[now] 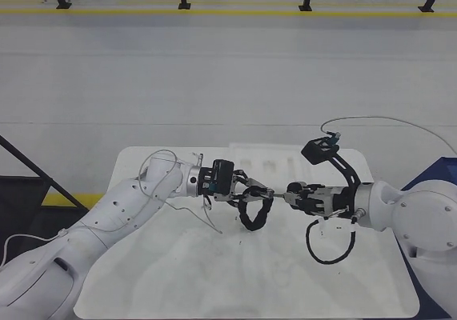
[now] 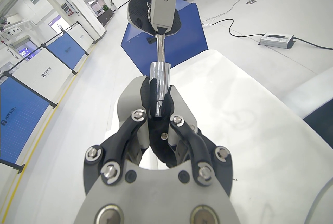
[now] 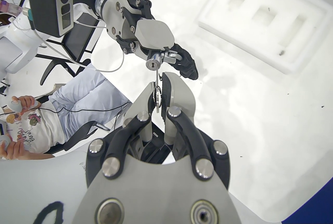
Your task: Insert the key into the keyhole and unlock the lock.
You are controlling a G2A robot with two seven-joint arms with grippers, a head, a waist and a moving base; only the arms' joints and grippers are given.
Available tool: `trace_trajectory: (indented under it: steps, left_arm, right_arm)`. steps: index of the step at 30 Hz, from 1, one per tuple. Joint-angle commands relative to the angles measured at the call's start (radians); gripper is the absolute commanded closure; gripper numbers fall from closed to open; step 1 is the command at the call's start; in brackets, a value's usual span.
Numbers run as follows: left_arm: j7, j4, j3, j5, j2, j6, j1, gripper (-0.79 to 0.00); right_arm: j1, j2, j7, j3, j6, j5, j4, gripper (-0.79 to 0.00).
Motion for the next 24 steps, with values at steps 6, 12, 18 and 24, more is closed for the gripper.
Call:
trace_trajectory:
  steps: [6,12,18,24]
  left_arm:
    - [0.011,0.015,-0.006,0.007,-0.008,-0.014,0.005,0.000]
    - [0.035,0.031,-0.008,0.002,-0.017,-0.039,0.007,0.000]
    - [0.044,0.044,-0.009,0.010,-0.025,-0.051,0.007,0.000]
    - [0.041,0.049,-0.009,0.005,-0.031,-0.054,0.007,0.000]
  right_arm:
    - [-0.001,0.003,-0.010,-0.001,-0.002,0.000,-0.005,0.000]
    - [-0.002,0.007,-0.008,0.000,-0.011,0.000,-0.010,0.000]
    - [-0.002,0.009,-0.010,-0.001,-0.017,0.008,-0.009,0.000]
    - [0.001,0.011,-0.010,-0.009,-0.026,0.014,-0.008,0.000]
